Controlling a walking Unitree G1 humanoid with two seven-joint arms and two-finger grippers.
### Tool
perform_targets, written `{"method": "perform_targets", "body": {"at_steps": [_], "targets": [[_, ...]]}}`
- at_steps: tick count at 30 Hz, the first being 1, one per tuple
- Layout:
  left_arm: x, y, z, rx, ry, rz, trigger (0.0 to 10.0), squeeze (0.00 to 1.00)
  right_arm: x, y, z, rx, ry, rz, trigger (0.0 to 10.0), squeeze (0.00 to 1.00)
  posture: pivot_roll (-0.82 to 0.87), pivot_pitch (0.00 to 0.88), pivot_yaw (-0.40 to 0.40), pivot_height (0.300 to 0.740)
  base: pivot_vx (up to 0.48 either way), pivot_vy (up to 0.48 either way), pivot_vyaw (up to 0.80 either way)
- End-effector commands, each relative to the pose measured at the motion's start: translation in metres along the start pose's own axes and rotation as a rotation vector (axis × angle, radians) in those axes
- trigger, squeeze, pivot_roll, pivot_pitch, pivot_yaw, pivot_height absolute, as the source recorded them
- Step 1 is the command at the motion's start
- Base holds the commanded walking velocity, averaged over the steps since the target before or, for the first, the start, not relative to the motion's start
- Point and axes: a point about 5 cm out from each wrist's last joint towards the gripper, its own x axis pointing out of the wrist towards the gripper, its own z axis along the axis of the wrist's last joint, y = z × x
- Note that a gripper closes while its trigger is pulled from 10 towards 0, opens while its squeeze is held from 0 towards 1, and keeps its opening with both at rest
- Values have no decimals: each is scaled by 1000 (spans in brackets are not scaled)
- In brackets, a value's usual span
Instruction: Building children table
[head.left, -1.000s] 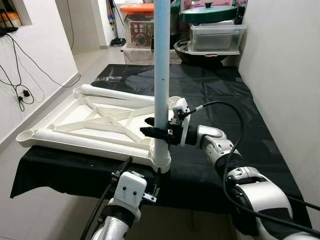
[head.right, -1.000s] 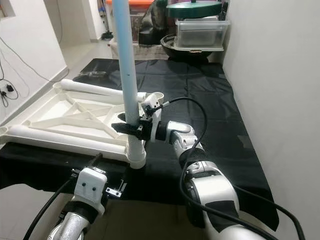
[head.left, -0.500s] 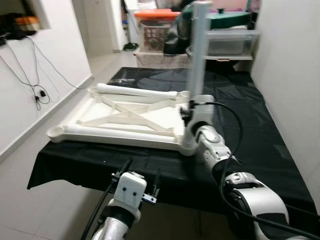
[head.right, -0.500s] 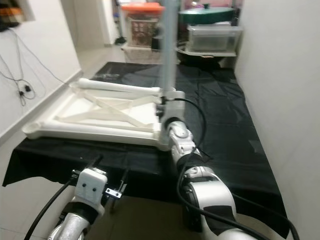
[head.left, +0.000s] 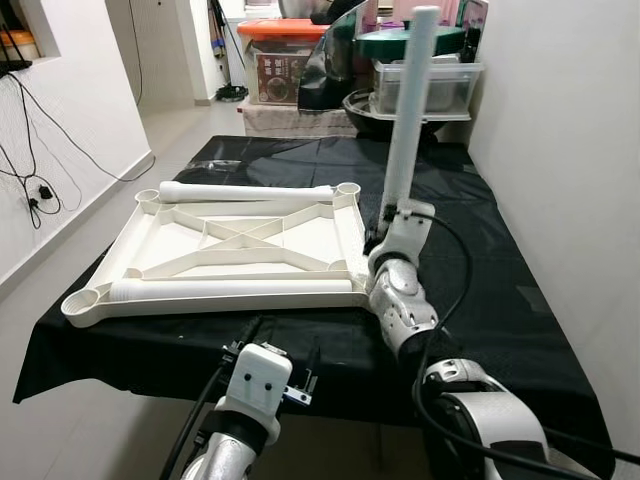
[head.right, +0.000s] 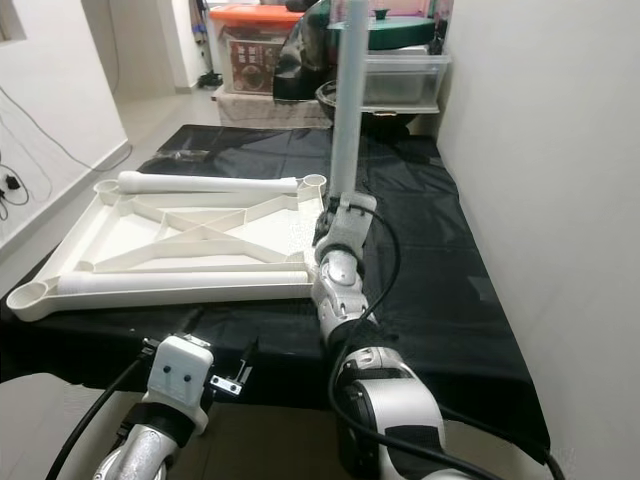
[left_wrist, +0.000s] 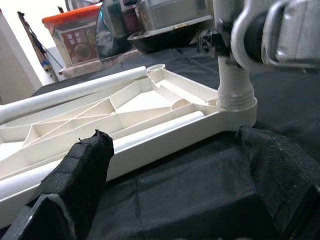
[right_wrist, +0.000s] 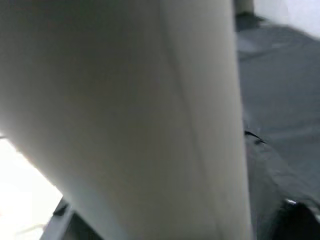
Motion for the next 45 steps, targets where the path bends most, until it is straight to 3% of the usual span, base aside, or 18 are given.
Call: {"method": "perform_targets", "body": {"at_steps": [1,2,4,7,10,12,13,15,17,19,26,31,33,34,42,43,44,45], "targets": [[0,0,-2,2,7,1,10000,0,1,-1,4,15,-20,12,10000,1000,48,0,5,740,0,0,0],[0,0,-2,2,8,0,10000,0,3,-2,8,26,-36,59,10000,0,46,0,9,740,0,0,0],[0,0,-2,2,8,0,10000,0,4,-3,11,33,-47,90,10000,0,46,0,9,740,0,0,0],[0,1,-2,4,8,-5,10000,0,7,1,23,50,-65,370,10000,0,57,0,16,740,0,0,0],[0,1,-2,5,8,-6,10000,0,7,1,24,56,-63,413,10000,0,57,0,16,740,0,0,0],[0,1,-2,6,8,-5,10000,0,2,7,26,35,-8,722,10000,0,78,0,12,740,0,0,0],[0,1,-2,6,8,-5,10000,0,2,7,26,35,-8,722,10000,0,78,0,12,740,0,0,0],[0,1,-2,5,8,-6,10000,0,-6,11,26,-2,52,976,10000,0,78,0,12,740,0,0,0],[0,1,-2,5,7,-7,10000,0,-8,13,26,-12,73,1046,10000,0,78,0,12,740,0,0,0],[0,0,-2,4,6,-8,10000,0,-15,16,29,-37,120,1226,10000,0,81,0,6,740,0,0,0],[1,0,-2,2,6,-6,10000,0,-30,25,22,-160,210,1511,10000,0,89,0,0,740,0,0,0],[0,0,-2,1,6,-6,10000,0,-36,35,23,-190,213,1612,10000,0,89,0,0,740,0,0,0],[0,0,-2,1,6,-5,10000,0,-37,38,24,-201,208,1636,9294,0,89,0,0,740,0,0,0],[0,0,-2,2,6,-5,10000,0,-37,43,25,-210,198,1619,0,0,89,0,0,740,0,0,0],[0,0,-2,3,5,-5,10000,0,-34,48,23,-252,149,1544,0,0,89,0,0,740,0,0,0],[0,0,-2,3,6,-6,10000,0,-28,45,19,-251,126,1390,0,0,89,0,0,740,0,0,0],[0,0,-2,3,6,-6,10000,0,-28,45,19,-251,126,1390,0,0,89,0,0,740,0,0,0],[0,-1,-2,2,7,-7,10000,0,-21,41,16,-246,135,1251,0,0,80,0,-2,740,0,0,0]]}}
